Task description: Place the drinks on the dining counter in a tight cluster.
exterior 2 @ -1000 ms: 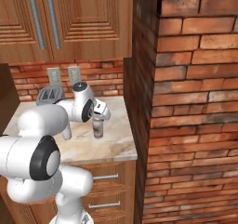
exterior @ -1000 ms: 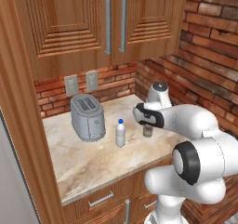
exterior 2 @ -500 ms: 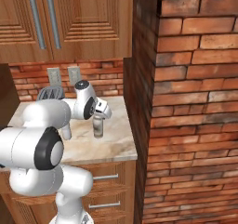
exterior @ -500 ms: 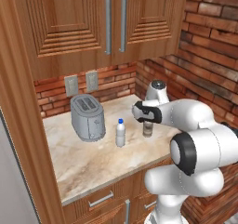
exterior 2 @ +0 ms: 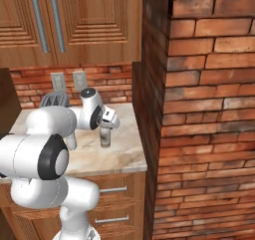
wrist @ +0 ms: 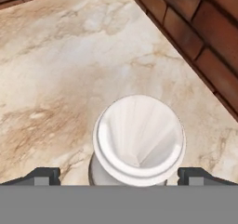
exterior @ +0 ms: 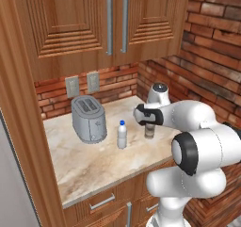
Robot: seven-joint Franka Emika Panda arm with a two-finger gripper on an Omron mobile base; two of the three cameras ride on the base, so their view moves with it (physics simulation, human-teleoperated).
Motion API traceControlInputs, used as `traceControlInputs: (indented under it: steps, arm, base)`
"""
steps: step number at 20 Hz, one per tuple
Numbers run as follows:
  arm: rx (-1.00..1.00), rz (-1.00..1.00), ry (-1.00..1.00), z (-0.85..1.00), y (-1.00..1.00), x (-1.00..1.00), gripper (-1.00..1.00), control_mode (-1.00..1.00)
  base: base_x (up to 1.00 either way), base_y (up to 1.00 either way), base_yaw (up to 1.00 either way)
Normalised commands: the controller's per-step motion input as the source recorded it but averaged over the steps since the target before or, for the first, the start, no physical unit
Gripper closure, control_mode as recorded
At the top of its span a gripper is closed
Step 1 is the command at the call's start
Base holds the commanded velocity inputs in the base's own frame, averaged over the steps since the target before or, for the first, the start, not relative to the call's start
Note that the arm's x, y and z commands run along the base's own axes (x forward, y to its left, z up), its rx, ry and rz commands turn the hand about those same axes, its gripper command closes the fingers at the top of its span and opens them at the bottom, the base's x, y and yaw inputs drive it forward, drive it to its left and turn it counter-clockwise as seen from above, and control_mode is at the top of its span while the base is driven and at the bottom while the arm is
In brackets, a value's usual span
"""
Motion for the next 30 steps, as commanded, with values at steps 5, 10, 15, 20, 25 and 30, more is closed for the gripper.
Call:
traceControlInputs:
  steps: [5, 10, 15, 20, 25, 30]
  arm:
    - [0.00, 0.00, -0.04, -0.03, 0.00, 0.00, -1.00, -1.00]
    - [0.00, 0.00, 0.00, 0.00, 0.00, 0.00, -1.00, -1.00]
    - [0.00, 0.00, 0.00, 0.00, 0.00, 0.00, 1.00, -1.00]
    - [0.00, 0.00, 0.00, 0.00, 0.00, 0.00, 1.00, -1.00]
    - [0.00, 0.00, -0.02, 0.00, 0.00, -0.12, 1.00, -1.00]
    - [0.02, 0.00, -0.20, 0.03, 0.00, -0.62, 1.00, -1.00]
  base:
    - [0.00, 0.00, 0.00]
    - [0.00, 0.00, 0.00]
    - [0.00, 0.00, 0.00]
    - [0.00, 0.00, 0.00]
    - [0.00, 0.00, 0.00]
    - [0.00, 0.00, 0.00]
